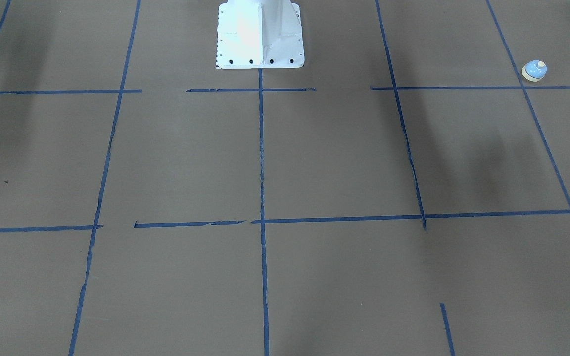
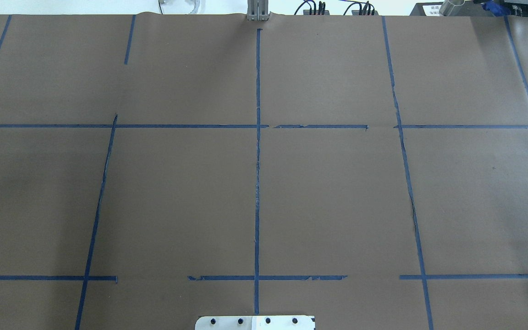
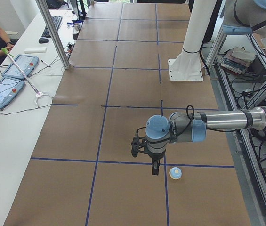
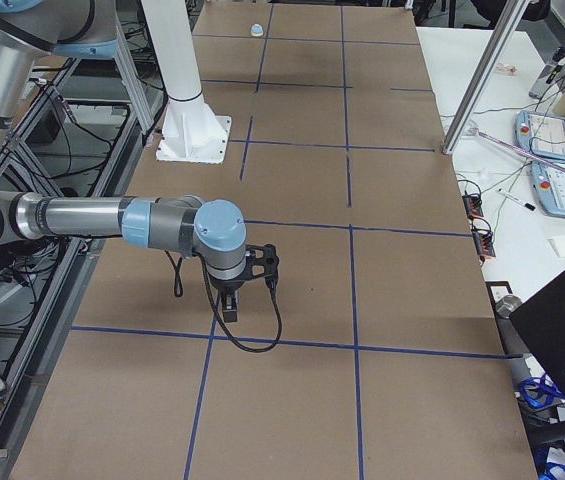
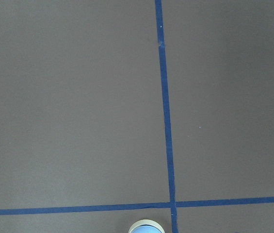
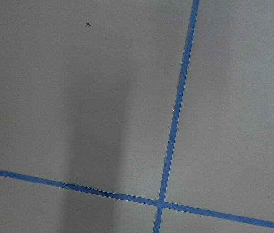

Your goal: Place and press bell with both arms

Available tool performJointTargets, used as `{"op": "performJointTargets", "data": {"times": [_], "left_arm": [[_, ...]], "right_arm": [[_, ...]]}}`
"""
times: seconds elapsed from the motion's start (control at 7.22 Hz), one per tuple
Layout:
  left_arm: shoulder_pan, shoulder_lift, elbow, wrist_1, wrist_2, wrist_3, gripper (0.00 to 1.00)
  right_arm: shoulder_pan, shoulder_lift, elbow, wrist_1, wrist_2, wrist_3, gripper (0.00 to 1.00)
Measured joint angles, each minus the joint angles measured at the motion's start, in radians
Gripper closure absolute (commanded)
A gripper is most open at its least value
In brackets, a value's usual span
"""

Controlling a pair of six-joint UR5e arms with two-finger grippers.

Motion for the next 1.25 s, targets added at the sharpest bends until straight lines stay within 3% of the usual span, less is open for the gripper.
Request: {"op": "performJointTargets", "data": {"times": [0.42, 0.83, 1.25], "left_arm": [[0.022, 0.008, 0.175, -0.219, -0.003, -0.005, 0.0], [0.173, 0.039, 0.195, -0.244, -0.042, -0.013, 0.0], [0.226, 0.061, 0.196, -0.274, -0.085, -0.064, 0.0]], "right_arm": [[-0.011, 0.001, -0.001, 0.001, 0.001, 0.001, 0.0], [-0.018, -0.002, -0.003, -0.001, 0.007, -0.001, 0.0], [-0.025, -0.002, -0.004, -0.001, 0.02, -0.006, 0.0]]}}
